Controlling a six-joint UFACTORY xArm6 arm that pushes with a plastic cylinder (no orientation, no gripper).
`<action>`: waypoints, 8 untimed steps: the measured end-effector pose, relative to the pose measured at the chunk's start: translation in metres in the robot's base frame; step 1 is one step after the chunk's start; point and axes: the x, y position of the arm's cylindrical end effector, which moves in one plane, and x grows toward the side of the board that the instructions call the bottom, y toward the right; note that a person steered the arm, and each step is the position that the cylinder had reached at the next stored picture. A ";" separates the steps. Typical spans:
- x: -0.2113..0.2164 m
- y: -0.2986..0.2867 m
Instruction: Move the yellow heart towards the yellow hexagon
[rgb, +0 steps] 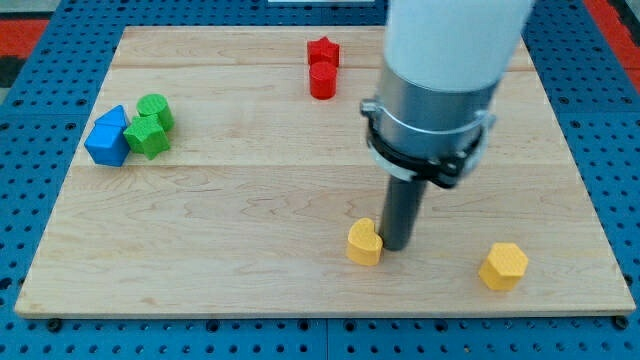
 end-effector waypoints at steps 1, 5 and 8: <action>-0.022 -0.005; 0.043 -0.084; 0.001 0.018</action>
